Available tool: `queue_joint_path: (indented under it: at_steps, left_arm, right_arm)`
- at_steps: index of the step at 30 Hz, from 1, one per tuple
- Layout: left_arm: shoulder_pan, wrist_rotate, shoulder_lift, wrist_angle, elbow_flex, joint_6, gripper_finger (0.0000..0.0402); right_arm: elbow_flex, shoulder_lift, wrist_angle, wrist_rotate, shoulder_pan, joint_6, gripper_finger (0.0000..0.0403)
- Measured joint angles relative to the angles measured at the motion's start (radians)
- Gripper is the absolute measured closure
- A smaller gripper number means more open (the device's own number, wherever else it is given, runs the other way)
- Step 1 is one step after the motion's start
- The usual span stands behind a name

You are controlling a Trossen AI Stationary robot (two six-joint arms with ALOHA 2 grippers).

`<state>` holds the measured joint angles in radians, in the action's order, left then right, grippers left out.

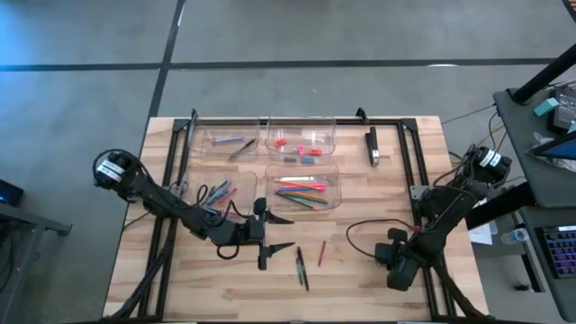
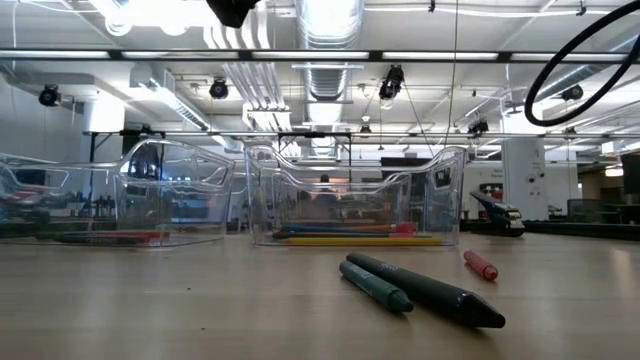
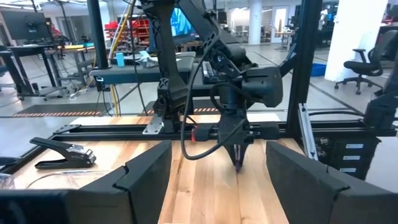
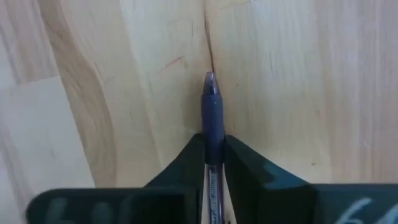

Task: Sort crayons/erasers/pens/pencils in bins
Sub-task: Put the violet ball pen into the top left transparent bin

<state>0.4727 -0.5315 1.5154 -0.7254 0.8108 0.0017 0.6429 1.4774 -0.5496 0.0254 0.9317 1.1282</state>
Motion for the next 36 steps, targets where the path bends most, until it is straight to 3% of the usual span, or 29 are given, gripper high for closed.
queue_joint_path:
  at_steps: [6, 11, 18, 22, 31, 36]
  left_arm:
    - [0.002, -0.002, 0.000, 0.000, 0.000, -0.005, 0.0157]
    - [0.002, -0.003, 0.013, 0.000, 0.000, -0.024, 0.0157]
    - [0.003, 0.000, 0.060, 0.000, 0.009, -0.074, 0.0157]
    - [0.004, 0.001, 0.087, -0.068, 0.015, -0.079, 0.0157]
    - [-0.004, 0.005, 0.158, -0.141, 0.050, -0.109, 0.0157]
    - [-0.025, 0.105, 0.218, -0.145, 0.106, -0.135, 0.0138]
  right_arm:
    - [0.036, -0.092, -0.037, 0.066, 0.002, -0.039, 0.0370]
    - [0.053, -0.216, -0.021, 0.326, -0.003, -0.083, 0.0372]
    - [0.045, -0.350, 0.172, 0.546, -0.033, -0.308, 0.0373]
    - [0.025, -0.398, 0.383, 0.588, -0.077, -0.525, 0.0374]
    - [-0.017, -0.429, 0.780, 0.569, -0.201, -0.920, 0.0374]
    - [-0.019, -0.421, 0.913, 0.504, -0.279, -1.027, 0.0374]
